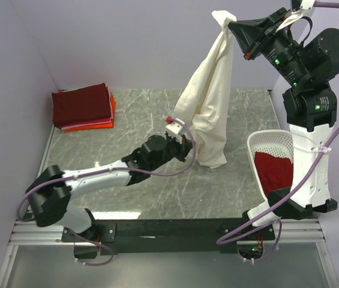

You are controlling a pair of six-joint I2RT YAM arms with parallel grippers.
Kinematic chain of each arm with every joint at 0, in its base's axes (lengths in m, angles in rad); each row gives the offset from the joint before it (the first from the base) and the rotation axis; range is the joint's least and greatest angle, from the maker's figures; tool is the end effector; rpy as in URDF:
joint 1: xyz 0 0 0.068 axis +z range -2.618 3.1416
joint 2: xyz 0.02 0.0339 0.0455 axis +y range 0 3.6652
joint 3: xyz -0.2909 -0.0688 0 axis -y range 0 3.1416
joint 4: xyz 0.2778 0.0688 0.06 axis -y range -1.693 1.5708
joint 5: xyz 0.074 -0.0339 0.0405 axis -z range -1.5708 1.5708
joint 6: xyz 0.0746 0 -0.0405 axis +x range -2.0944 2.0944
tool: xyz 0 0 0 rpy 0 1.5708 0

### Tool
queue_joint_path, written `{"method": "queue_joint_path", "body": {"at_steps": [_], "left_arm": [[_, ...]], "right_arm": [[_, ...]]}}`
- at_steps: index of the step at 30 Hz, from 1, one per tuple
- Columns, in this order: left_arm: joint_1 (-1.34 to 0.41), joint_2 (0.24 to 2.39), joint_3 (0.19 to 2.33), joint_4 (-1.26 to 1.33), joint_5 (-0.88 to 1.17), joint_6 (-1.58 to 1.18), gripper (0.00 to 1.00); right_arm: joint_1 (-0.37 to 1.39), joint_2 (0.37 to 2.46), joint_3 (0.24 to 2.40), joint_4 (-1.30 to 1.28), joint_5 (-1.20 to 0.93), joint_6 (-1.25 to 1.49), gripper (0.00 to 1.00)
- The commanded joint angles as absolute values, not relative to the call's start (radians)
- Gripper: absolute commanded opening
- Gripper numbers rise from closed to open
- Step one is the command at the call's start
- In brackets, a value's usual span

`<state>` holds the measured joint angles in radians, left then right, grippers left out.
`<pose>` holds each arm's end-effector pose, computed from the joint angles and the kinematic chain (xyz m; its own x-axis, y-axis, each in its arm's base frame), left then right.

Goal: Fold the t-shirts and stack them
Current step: Move the tshirt to the center of the board

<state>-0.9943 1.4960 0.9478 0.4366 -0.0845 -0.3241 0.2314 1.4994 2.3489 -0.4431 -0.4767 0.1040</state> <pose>0.2310 -0.3437 0.2935 -0.3090 -0.1069 -0.9450 0.7292 0.6113 -0.3076 0.2515 0.0944 0.7073 0.3189 0.1699 -0.9324 -0.6506 0.7546 -0.0850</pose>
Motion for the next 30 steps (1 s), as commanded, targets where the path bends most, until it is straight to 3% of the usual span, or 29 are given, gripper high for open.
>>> {"method": "queue_joint_path", "body": {"at_steps": [1, 7, 11, 15, 20, 23, 24, 25, 27, 30], "left_arm": [[-0.996, 1.332, 0.892, 0.457, -0.236, -0.289, 0.01], [-0.996, 0.936, 0.718, 0.255, -0.284, -0.271, 0.25], [-0.991, 0.671, 0.64, 0.076, -0.357, -0.287, 0.5], [-0.992, 0.546, 0.623, -0.047, -0.426, -0.305, 0.65], [-0.989, 0.5, 0.617, -0.113, -0.433, -0.314, 0.81], [-0.989, 0.524, 0.636, -0.141, -0.417, -0.314, 0.9], [-0.991, 0.532, 0.646, -0.15, -0.413, -0.314, 0.94], [-0.989, 0.543, 0.658, -0.182, -0.416, -0.318, 0.95], [-0.989, 0.578, 0.698, -0.225, -0.425, -0.322, 0.96], [-0.989, 0.635, 0.75, -0.308, -0.422, -0.339, 0.99]], "right_arm": [[0.244, 1.45, 2.344, -0.367, -0.511, 0.118, 0.0], [0.336, 1.476, 2.296, -0.364, -0.508, 0.092, 0.0], [0.423, 1.511, 2.283, -0.359, -0.471, 0.055, 0.0], [0.457, 1.531, 2.244, -0.377, -0.459, 0.048, 0.0], [0.453, 1.535, 2.001, -0.451, -0.443, -0.047, 0.0], [0.437, 1.531, 1.8, -0.509, -0.448, -0.127, 0.26], [0.433, 1.529, 1.749, -0.538, -0.44, -0.149, 0.49], [0.413, 1.528, 1.658, -0.552, -0.427, -0.184, 0.59], [0.371, 1.51, 1.574, -0.581, -0.42, -0.21, 0.67], [0.244, 1.463, 1.425, -0.597, -0.49, -0.258, 0.71]]}}
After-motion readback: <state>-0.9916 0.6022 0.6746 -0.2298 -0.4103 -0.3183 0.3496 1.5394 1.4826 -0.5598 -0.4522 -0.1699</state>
